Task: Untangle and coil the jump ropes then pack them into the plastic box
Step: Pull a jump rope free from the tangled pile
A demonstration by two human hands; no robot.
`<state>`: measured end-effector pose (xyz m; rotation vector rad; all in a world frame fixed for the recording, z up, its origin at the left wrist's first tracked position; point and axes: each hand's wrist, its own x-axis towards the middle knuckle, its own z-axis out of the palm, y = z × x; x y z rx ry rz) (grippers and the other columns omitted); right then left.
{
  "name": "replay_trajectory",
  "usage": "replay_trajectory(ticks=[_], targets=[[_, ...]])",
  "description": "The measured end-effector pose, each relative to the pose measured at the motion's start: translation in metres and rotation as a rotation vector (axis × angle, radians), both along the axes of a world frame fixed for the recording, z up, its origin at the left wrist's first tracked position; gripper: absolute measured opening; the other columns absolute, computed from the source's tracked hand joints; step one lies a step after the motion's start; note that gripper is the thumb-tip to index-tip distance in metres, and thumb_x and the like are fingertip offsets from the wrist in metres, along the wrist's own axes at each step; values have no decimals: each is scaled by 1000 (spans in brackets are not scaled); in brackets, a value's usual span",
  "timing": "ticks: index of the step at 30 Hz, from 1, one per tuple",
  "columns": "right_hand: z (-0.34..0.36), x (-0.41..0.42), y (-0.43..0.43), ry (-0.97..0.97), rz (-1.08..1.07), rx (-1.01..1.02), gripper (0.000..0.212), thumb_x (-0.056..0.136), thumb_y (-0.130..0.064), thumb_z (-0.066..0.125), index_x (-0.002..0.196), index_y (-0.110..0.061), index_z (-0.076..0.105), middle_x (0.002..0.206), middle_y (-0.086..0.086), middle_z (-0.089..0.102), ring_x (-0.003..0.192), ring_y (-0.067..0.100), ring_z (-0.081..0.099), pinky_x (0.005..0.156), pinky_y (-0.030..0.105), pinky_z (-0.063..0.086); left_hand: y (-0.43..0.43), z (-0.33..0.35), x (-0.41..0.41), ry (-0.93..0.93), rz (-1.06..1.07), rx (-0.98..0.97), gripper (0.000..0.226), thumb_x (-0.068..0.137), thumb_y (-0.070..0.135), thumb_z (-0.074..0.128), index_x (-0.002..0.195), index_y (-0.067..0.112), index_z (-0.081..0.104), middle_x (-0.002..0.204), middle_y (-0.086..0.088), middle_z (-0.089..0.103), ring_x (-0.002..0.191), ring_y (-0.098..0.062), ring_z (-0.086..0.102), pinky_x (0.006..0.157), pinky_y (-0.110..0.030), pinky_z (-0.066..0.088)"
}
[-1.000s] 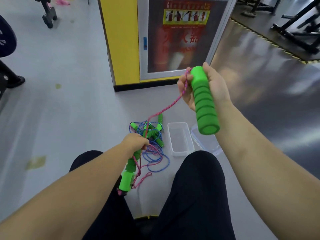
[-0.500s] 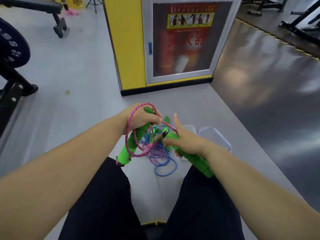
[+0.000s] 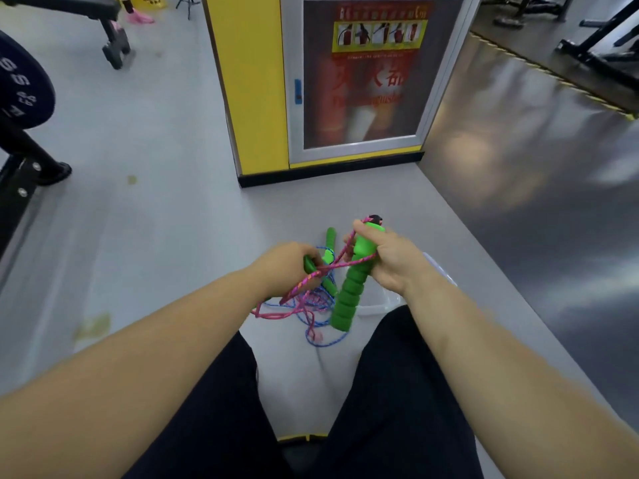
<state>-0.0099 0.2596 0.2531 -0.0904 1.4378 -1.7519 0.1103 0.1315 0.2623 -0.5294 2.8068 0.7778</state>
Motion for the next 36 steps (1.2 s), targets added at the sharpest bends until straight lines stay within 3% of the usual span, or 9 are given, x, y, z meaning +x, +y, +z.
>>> replay_trajectory(ticks=[3, 6, 8, 10, 16, 23, 27, 31, 36], targets=[[9, -12, 20, 456, 224, 455, 23, 84, -34, 66, 97, -17, 58, 91, 4, 62, 78, 15, 59, 72, 29, 48, -18, -13, 4, -51, 126, -130, 20, 88, 15, 59, 107, 19, 65, 107, -8, 67, 92, -25, 58, 76, -29, 45], [17, -25, 28, 712, 157, 513, 32, 78, -31, 72, 102, -14, 61, 93, 1, 64, 82, 11, 58, 70, 18, 44, -31, -21, 13, -176, 105, -187, 19, 85, 22, 61, 104, 19, 64, 106, -5, 66, 93, -24, 58, 72, -25, 43], [27, -29, 25, 622, -65, 277, 20, 84, -24, 67, 99, -14, 58, 90, 0, 62, 78, 7, 58, 78, 16, 50, -30, -22, 16, -207, 71, -82, 26, 82, 25, 68, 106, 15, 64, 94, 1, 64, 85, -20, 55, 68, -23, 40], [35, -29, 17, 310, -248, -54, 8, 91, -23, 57, 92, -17, 52, 89, 3, 62, 83, 16, 60, 90, 35, 51, -28, -22, 17, -188, 87, 95, 29, 77, 25, 74, 102, 16, 64, 80, 6, 57, 75, -16, 53, 62, -25, 43], [33, -44, 16, 156, -683, -314, 13, 95, -25, 51, 88, -18, 43, 72, 5, 53, 59, 15, 58, 66, 34, 48, -43, -4, 14, -26, 269, 680, 24, 73, 9, 77, 93, 15, 67, 85, -12, 68, 67, -17, 57, 62, -29, 51], [33, -52, 32, 251, -360, 80, 20, 98, -36, 43, 89, -18, 43, 78, 6, 52, 69, 20, 61, 63, 39, 53, -80, 9, 20, 210, 552, 728, 8, 83, 5, 65, 88, 12, 65, 69, -6, 58, 56, -16, 51, 49, -24, 48], [38, -45, 17, 13, -190, -146, 10, 95, -4, 35, 90, -11, 40, 79, 10, 43, 69, 19, 50, 65, 37, 46, -64, 17, 3, 332, 713, 1100, 14, 86, 3, 60, 93, 15, 59, 74, -6, 55, 55, -16, 53, 48, -21, 50], [49, -32, -1, 169, -38, -264, 27, 87, 13, 39, 91, -12, 48, 87, 9, 56, 78, 17, 61, 68, 33, 47, -37, 25, -8, 114, 444, 863, 36, 86, 3, 62, 116, 21, 56, 89, -6, 57, 60, -18, 54, 47, -21, 49], [75, -26, -2, 345, 19, -483, 35, 76, -6, 60, 103, -28, 49, 96, -7, 69, 92, 14, 65, 76, 37, 54, -29, 15, -10, 10, 360, 727, 49, 80, 5, 69, 121, 25, 51, 94, -8, 61, 63, -21, 61, 54, -24, 50]])
